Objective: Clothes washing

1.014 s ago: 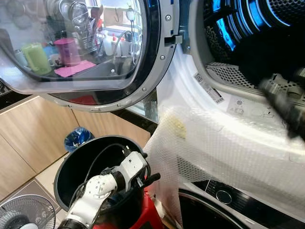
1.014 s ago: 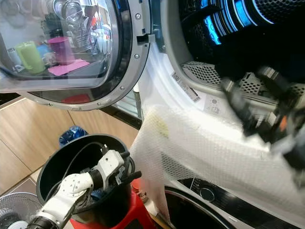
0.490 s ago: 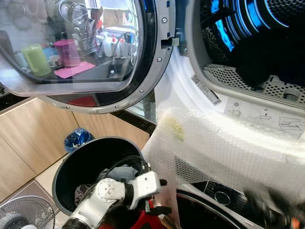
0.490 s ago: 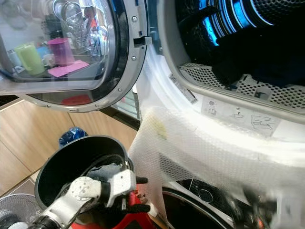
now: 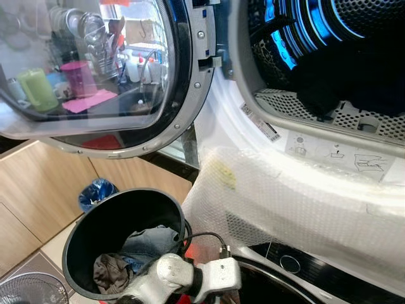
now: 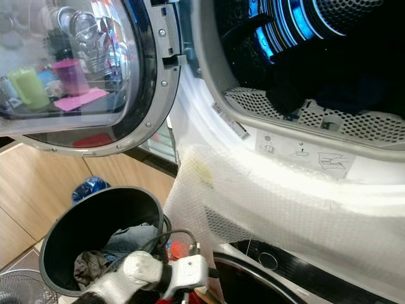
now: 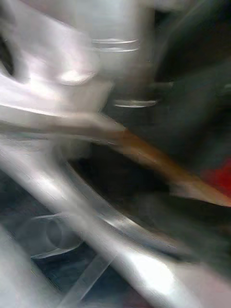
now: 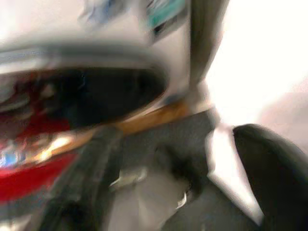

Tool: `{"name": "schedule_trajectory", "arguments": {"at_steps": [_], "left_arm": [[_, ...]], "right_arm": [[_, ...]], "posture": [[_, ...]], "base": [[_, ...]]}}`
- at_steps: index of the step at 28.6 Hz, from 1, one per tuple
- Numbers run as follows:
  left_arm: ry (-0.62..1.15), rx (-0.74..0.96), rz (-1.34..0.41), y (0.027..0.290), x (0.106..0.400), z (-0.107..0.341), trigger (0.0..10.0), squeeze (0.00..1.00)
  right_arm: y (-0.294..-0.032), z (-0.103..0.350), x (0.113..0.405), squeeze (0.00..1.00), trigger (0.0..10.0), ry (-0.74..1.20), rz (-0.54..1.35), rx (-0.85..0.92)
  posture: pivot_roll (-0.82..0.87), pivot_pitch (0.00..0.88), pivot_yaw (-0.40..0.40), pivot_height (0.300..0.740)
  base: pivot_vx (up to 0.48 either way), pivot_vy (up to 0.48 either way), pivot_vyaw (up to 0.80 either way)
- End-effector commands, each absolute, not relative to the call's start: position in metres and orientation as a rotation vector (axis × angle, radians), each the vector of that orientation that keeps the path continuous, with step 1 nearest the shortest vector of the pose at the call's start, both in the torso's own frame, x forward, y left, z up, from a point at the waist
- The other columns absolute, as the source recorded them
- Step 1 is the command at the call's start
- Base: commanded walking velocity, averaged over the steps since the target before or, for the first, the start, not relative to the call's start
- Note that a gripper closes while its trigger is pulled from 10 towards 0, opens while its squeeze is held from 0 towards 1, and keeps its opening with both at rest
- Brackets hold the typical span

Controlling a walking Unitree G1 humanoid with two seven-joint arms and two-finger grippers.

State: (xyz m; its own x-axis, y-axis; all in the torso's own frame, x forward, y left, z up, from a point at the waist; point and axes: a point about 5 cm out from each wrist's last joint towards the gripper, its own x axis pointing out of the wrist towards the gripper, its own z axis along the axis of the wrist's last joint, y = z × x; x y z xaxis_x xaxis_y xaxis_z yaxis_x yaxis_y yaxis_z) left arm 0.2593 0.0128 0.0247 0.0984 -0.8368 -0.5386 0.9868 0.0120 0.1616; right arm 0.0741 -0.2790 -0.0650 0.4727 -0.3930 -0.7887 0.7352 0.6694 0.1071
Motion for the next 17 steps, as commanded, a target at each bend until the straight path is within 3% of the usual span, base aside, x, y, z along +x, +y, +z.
{"name": "schedule_trajectory", "arguments": {"at_steps": [1, 12, 14, 17], "left_arm": [[0.467, 0.598, -1.353, 0.026, 0.259, 0.006, 10.0, 0.00], [0.663, 0.709, -1.124, 0.052, 0.245, -0.032, 10.0, 0.00], [0.699, 0.692, -1.017, 0.061, 0.246, -0.036, 10.0, 0.00], [0.721, 0.685, -0.994, 0.065, 0.245, -0.038, 10.0, 0.00]], "right_arm": [[-0.269, -0.076, 0.070, 0.00, 10.0, 0.877, -0.722, 0.444], [-0.275, -0.094, 0.047, 0.00, 10.0, 0.952, -0.969, 0.343], [-0.284, -0.092, 0.048, 0.00, 10.0, 0.938, -0.943, 0.227], [-0.296, -0.086, 0.047, 0.00, 10.0, 0.873, -1.016, 0.240]], "posture": [[-0.11, 0.000, 0.149, 0.740], [-0.10, 0.000, 0.104, 0.740], [-0.08, 0.000, 0.080, 0.740], [-0.08, 0.000, 0.073, 0.740]], "base": [[0.000, 0.000, 0.00], [0.000, 0.000, 0.00], [0.000, 0.000, 0.00], [0.000, 0.000, 0.00]]}}
